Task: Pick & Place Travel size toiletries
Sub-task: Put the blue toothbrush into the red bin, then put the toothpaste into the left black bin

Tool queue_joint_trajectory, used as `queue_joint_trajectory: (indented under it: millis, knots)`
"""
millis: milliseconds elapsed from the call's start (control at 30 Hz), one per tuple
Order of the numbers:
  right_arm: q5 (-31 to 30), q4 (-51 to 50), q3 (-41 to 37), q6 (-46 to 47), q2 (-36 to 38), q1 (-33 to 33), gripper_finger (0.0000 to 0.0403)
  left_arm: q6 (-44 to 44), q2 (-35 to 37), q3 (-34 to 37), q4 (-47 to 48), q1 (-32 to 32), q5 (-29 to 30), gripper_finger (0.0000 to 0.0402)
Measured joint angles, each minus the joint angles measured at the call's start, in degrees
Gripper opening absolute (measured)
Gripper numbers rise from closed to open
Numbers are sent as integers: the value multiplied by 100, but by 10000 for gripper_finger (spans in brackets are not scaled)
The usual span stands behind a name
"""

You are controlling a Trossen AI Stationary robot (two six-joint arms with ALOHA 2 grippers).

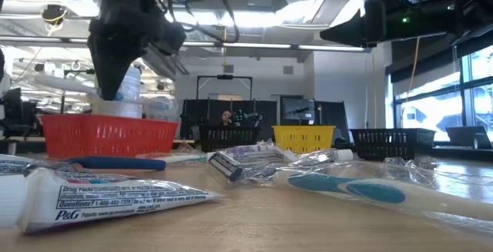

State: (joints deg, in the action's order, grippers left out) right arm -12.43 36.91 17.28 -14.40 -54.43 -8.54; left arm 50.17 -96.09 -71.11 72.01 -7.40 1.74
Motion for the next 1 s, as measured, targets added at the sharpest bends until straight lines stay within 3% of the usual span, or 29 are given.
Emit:
queue_joint_trajectory:
  millis: [367,733,1000]
  knots:
    - [0,-91,-2,45,0,0,148,-45,-2,210,275,573,-42,37]
    - [0,-100,-2,49,0,-2,148,-347,-2,341,253,439,3,50]
    - [0,-103,-2,160,0,-1,148,-576,-2,345,239,439,49,80]
